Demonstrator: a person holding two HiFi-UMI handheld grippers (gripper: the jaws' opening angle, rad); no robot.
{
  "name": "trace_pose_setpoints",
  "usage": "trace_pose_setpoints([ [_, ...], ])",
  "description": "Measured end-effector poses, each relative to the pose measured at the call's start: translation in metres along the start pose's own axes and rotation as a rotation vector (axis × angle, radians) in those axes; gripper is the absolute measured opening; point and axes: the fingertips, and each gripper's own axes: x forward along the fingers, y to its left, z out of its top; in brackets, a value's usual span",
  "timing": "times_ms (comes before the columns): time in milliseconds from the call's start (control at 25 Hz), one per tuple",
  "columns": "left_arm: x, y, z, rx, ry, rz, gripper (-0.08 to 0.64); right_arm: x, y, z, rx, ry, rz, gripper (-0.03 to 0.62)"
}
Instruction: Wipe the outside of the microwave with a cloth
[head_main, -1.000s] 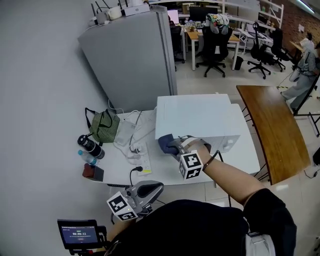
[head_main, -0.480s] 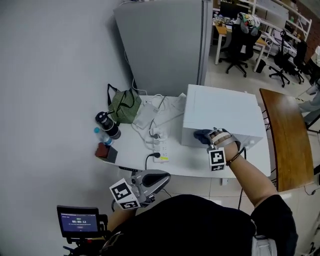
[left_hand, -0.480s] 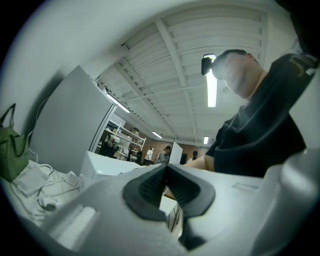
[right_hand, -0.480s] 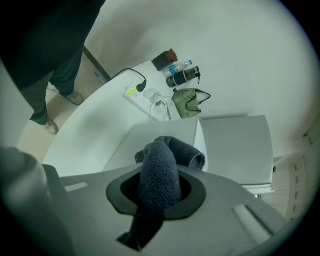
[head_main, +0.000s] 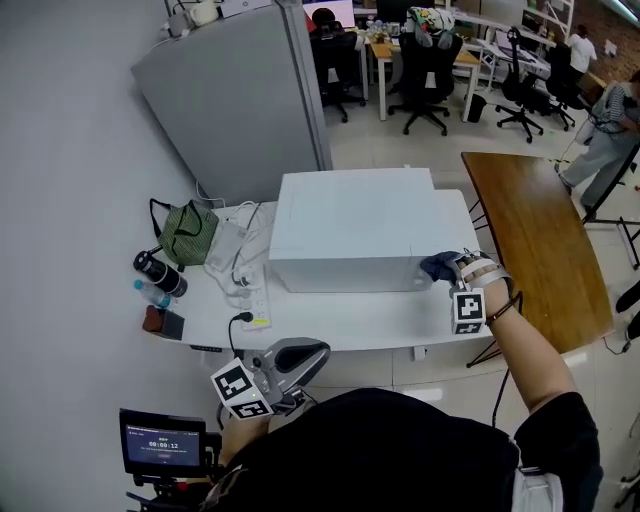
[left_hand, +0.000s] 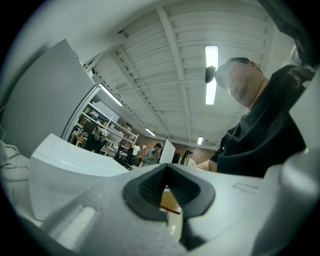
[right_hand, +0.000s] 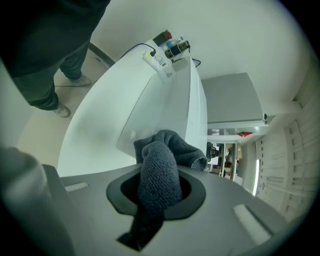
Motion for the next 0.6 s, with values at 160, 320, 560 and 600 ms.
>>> trace_pose_setpoints([
  [160, 0.004, -0.005, 0.006, -0.007, 0.01, 0.008, 0.003, -0.008, 0.001, -0.035, 0.192, 0.032, 0.042, 0.055],
  [320, -0.03, 0.006, 0.003, -0.01, -0.005, 0.037, 0.003, -0.021, 0.01, 0.049, 0.635, -0.228, 0.155, 0.055],
  [560, -0.133, 0.031, 0.015, -0.012, -0.008, 0.085, 0.003, 0.027, -0.001, 0.291, 1.23, -0.625, 0.471, 0.055],
  [600, -0.151, 0.035, 0.017, -0.01, -0.005, 0.097, 0.003, 0.039, -0.014, 0.322, 1.315, -0.657, 0.497, 0.055],
])
